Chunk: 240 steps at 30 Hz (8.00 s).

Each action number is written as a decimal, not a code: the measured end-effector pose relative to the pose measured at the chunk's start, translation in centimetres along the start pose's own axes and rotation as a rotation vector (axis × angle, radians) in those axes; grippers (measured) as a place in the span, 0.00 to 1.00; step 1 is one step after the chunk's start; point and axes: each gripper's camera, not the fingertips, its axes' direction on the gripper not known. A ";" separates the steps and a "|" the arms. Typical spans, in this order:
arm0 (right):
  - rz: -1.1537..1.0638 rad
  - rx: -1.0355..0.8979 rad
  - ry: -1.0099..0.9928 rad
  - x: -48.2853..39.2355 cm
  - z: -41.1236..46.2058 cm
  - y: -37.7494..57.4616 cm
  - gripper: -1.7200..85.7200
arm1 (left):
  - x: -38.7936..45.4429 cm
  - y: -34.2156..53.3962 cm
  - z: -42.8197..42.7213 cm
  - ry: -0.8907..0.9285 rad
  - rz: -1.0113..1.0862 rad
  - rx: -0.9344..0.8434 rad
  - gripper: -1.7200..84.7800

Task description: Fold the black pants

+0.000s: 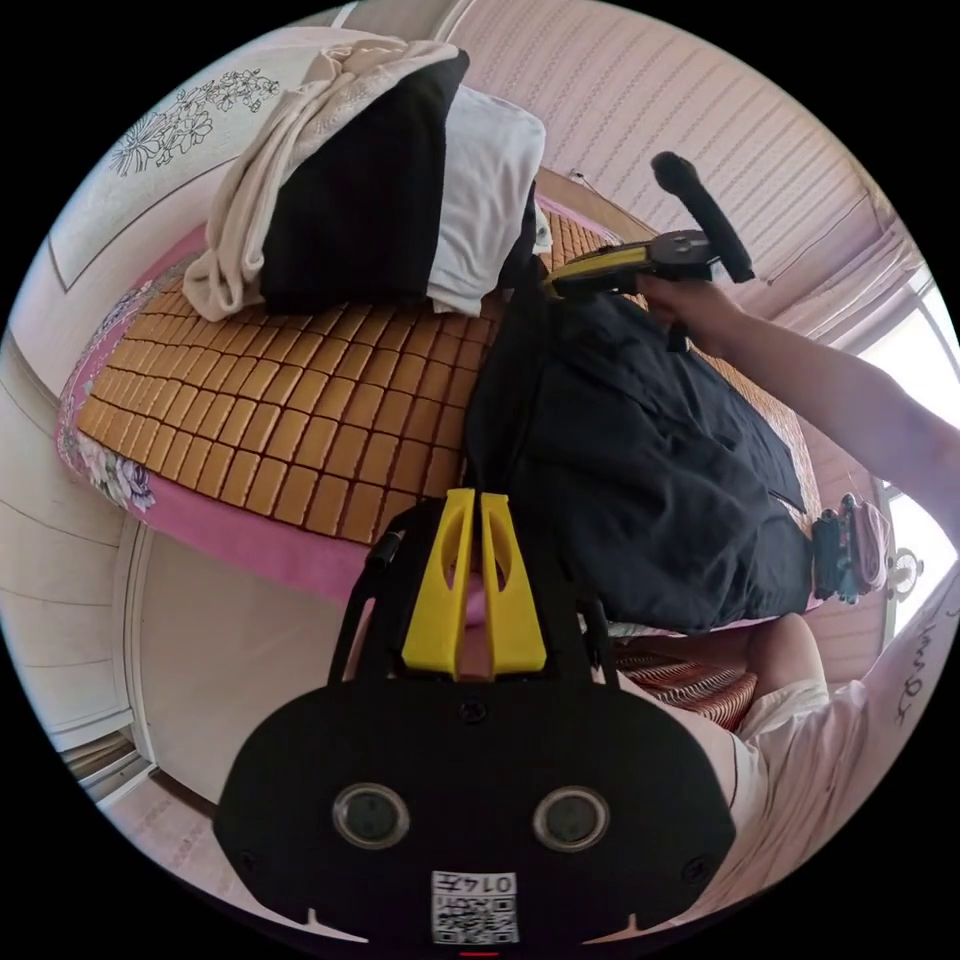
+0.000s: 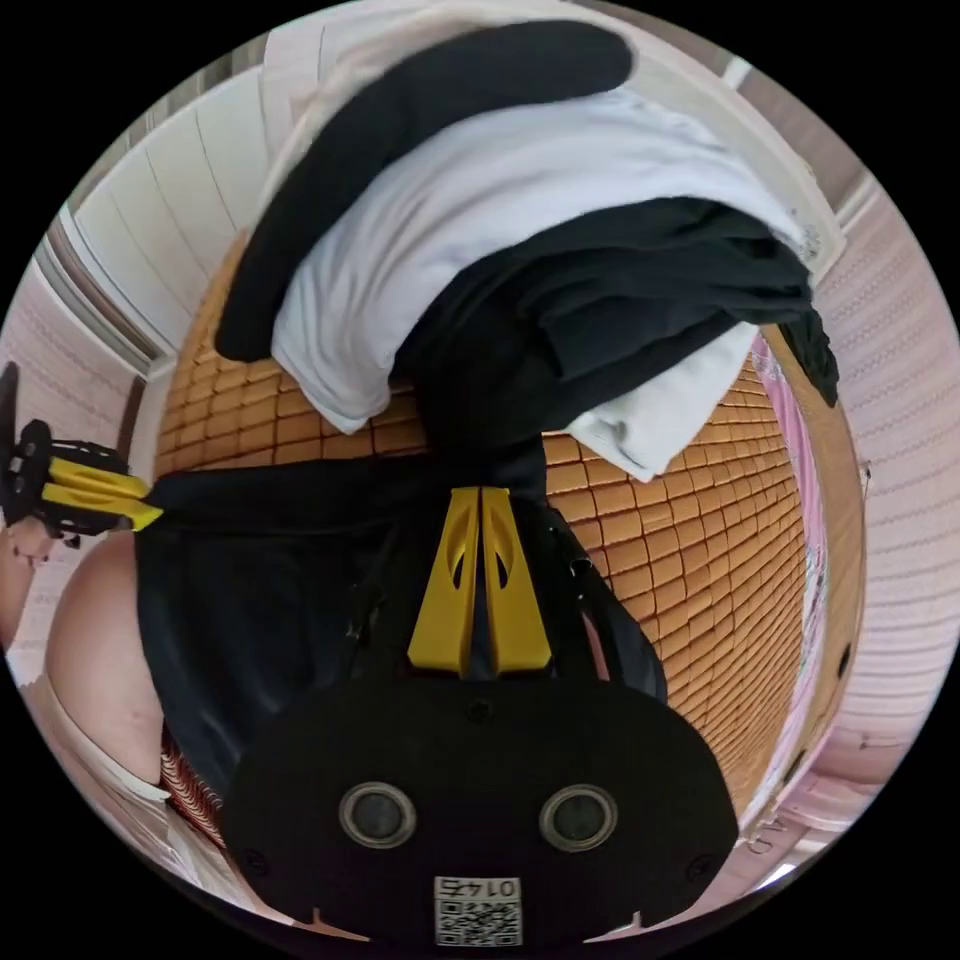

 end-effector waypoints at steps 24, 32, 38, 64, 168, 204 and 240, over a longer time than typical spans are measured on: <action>1.168 0.190 0.196 -4.7 -23.4 67.1 0.12 | -7.0 2.5 -8.3 0.031 -0.210 0.030 0.14; 1.817 0.251 0.152 -14.0 -23.6 89.5 0.18 | -8.7 0.2 -7.1 0.246 -0.412 0.024 0.16; 2.058 0.277 0.113 -16.4 -21.9 98.6 0.18 | -7.9 -1.1 -6.9 0.197 -0.424 -0.068 0.16; 1.411 0.249 0.386 -1.3 -34.7 96.6 0.03 | 2.8 -8.9 -13.4 0.198 -0.141 0.206 0.01; 0.678 -0.071 -0.014 2.2 -19.6 55.0 0.04 | 64.0 -11.4 29.5 -0.120 0.908 -0.285 0.01; 1.602 -0.193 0.283 0.0 -25.6 93.0 0.01 | 59.9 -12.7 26.7 -0.143 0.855 -0.343 0.01; 1.192 -0.161 0.330 -8.4 -19.9 73.5 0.07 | 36.3 -1.9 7.5 -0.056 0.538 -0.203 0.07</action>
